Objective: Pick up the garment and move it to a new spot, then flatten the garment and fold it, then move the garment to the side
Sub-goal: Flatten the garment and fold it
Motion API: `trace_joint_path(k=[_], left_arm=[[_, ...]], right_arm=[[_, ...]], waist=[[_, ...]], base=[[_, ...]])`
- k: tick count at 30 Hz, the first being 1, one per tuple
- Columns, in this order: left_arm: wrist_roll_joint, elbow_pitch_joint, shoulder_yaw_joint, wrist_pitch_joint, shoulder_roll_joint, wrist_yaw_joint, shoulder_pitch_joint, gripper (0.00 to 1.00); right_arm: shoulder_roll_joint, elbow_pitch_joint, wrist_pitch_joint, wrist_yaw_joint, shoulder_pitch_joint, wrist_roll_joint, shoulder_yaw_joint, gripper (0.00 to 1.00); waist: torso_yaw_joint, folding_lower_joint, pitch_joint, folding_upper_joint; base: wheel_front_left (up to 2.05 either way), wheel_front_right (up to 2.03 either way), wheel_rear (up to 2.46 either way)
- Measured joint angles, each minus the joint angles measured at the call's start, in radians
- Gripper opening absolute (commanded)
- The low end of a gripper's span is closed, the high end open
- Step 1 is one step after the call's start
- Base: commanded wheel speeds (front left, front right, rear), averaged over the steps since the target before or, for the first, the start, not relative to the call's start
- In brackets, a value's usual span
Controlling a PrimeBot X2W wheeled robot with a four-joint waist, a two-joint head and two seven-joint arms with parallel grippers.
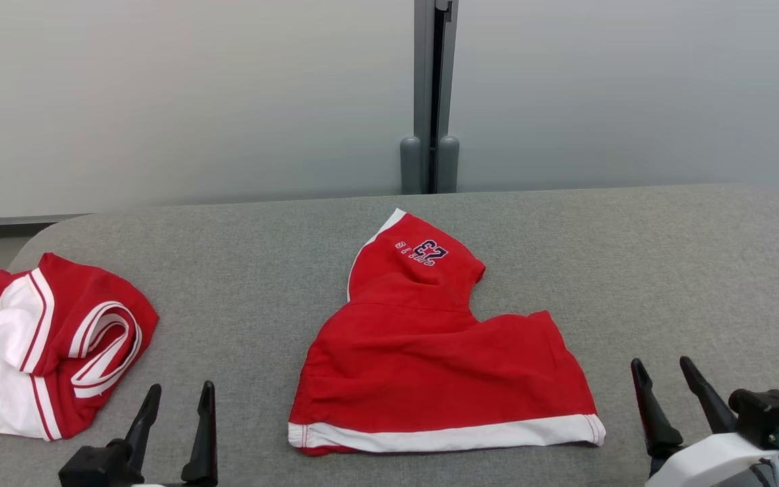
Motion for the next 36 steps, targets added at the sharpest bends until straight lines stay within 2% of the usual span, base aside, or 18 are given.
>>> trace_joint_path(k=[10,19,23,34,35,36], left_arm=[[-0.047,-0.007,-0.070,0.191,0.002,-0.042,-0.030,1.00],[-0.109,0.133,-0.178,0.385,0.012,-0.113,-0.073,1.00],[-0.126,0.210,-0.227,0.408,0.021,-0.132,-0.155,1.00],[-0.168,0.326,-0.315,0.357,0.027,-0.140,-0.281,1.00],[-0.171,0.333,-0.323,0.352,0.029,-0.140,-0.288,1.00],[-0.178,0.339,-0.333,0.347,0.029,-0.140,-0.294,1.00]], right_arm=[[-0.018,0.115,0.266,0.000,-0.022,0.123,0.100,1.00],[-0.027,0.184,0.336,0.000,-0.078,0.159,0.143,1.00],[-0.017,0.192,0.346,0.000,-0.098,0.178,0.173,1.00],[-0.018,0.230,0.327,0.000,-0.145,0.194,0.200,1.00],[-0.017,0.233,0.326,0.000,-0.149,0.196,0.202,0.93],[-0.017,0.235,0.325,0.000,-0.153,0.197,0.207,0.60]], waist=[[0.020,0.0000,0.019,0.0000],[0.027,0.0000,0.041,0.0000],[0.025,0.0000,0.067,0.0000],[0.014,0.0000,0.115,0.0000],[0.013,0.0000,0.118,0.0000],[0.013,0.0000,0.121,0.0000]], base=[[0.00,0.00,0.00],[0.00,0.00,0.00],[0.00,0.00,0.00],[0.00,0.00,0.00],[0.00,0.00,0.00],[0.00,0.00,0.00]])
